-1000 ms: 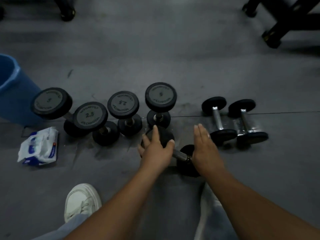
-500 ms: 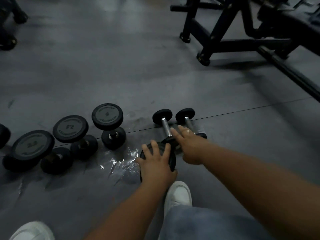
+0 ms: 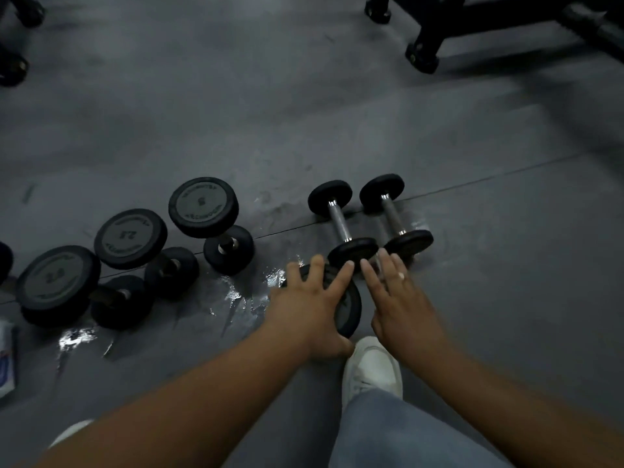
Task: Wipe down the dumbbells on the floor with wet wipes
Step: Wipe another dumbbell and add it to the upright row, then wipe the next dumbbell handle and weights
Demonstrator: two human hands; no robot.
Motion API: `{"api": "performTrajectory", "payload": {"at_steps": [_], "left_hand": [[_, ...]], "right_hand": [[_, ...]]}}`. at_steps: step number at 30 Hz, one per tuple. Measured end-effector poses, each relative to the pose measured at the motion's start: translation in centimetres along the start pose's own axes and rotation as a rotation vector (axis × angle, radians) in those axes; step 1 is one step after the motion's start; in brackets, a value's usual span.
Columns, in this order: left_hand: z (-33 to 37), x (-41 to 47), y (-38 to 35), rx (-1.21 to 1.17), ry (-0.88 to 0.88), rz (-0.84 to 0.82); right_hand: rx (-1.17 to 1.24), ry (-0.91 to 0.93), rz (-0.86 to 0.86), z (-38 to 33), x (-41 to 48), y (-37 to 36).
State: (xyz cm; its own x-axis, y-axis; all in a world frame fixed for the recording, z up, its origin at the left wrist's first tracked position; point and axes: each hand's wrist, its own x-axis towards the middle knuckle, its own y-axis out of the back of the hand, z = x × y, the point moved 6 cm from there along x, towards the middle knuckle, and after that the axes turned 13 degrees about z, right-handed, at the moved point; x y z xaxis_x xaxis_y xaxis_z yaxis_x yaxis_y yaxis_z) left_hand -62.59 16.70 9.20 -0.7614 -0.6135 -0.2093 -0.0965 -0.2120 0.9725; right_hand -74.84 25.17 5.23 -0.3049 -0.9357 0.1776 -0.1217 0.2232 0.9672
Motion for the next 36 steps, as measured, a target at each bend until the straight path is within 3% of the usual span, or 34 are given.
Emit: {"api": "performTrajectory", "payload": {"at_steps": [7, 15, 21, 30, 36], "left_hand": [[-0.9, 0.2, 0.9, -0.017, -0.042, 0.035], [-3.8, 3.2, 3.3, -0.027, -0.036, -0.108], [-5.2, 7.3, 5.7, 0.162, -0.122, -0.069], [-11.8, 14.5, 8.4, 0.112, 0.086, 0.114], [-13.9, 16.6, 6.7, 0.062, 0.141, 0.107]], "right_hand": [[0.043, 0.04, 0.012, -1.1, 0.3, -0.1], [0.015, 0.138, 0.03, -1.9, 3.3, -0.1], [0.028, 0.15, 0.048, -0.8, 6.9, -0.5], [0.058, 0.12, 0.13, -0.7, 18.4, -0.5], [0.007, 0.135, 0.076, -1.3, 22.2, -1.9]]}}
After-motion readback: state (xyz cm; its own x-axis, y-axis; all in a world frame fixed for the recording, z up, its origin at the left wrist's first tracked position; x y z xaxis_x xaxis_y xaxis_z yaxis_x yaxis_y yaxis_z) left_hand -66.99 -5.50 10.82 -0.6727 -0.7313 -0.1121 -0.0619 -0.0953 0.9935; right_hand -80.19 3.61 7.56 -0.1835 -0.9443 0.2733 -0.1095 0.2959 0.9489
